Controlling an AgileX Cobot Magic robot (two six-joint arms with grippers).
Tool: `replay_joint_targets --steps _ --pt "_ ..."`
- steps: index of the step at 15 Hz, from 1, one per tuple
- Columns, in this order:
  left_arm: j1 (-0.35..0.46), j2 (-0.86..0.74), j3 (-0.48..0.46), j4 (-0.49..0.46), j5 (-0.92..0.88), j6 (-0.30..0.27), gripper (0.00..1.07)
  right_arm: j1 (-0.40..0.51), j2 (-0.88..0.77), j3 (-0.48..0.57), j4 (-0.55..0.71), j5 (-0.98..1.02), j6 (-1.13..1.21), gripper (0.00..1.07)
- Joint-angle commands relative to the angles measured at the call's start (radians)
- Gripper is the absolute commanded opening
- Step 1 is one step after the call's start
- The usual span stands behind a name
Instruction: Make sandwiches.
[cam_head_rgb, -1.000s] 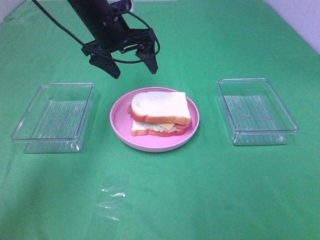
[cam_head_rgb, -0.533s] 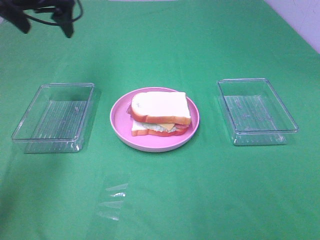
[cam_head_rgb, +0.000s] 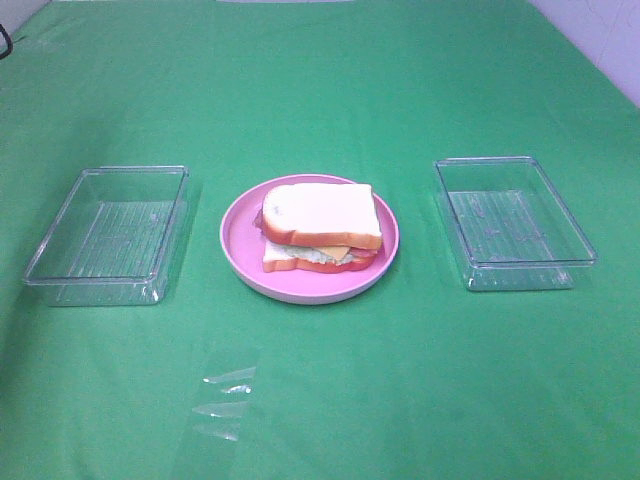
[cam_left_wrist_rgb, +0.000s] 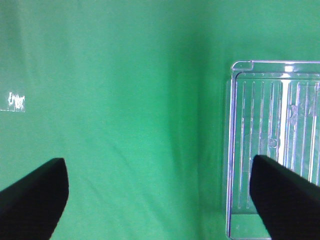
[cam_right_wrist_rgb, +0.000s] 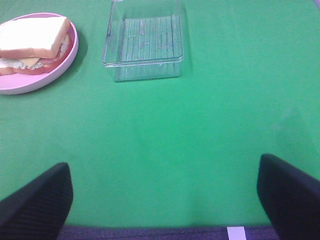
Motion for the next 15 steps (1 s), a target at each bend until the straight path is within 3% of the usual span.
replay_joint_targets --steps 1,3,4,5,7,8,10,13,15 --pt "-0.003 -0.038 0.042 -0.068 0.099 0.023 0.90 0.001 -0.031 0.002 0.005 -0.003 0.002 0.96" --pt "-0.003 -0.095 0.119 -0.077 0.099 0.049 0.90 0.001 -0.031 0.002 0.005 -0.003 0.002 0.96" --pt "-0.003 -0.190 0.237 -0.070 0.099 0.060 0.90 0.001 -0.031 0.002 0.005 -0.003 0.002 0.96" --pt "-0.003 -0.220 0.286 -0.062 0.099 0.060 0.90 0.001 -0.031 0.002 0.005 -0.003 0.002 0.96" --pt "-0.003 -0.386 0.488 -0.060 0.099 0.079 0.90 0.001 -0.031 0.002 0.005 -0.003 0.002 0.96" --pt "-0.003 -0.532 0.639 -0.060 0.097 0.096 0.90 0.001 -0.031 0.002 0.005 -0.003 0.002 0.96" --pt "-0.003 -0.745 0.817 -0.060 0.089 0.109 0.90 0.001 -0.031 0.002 0.005 -0.003 0.002 0.96" --pt "-0.003 -1.097 1.006 -0.060 0.064 0.109 0.90 0.001 -0.031 0.002 0.005 -0.003 0.002 0.96" --pt "-0.003 -1.253 1.066 -0.060 0.023 0.109 0.90 0.001 -0.031 0.002 0.005 -0.003 0.002 0.96"
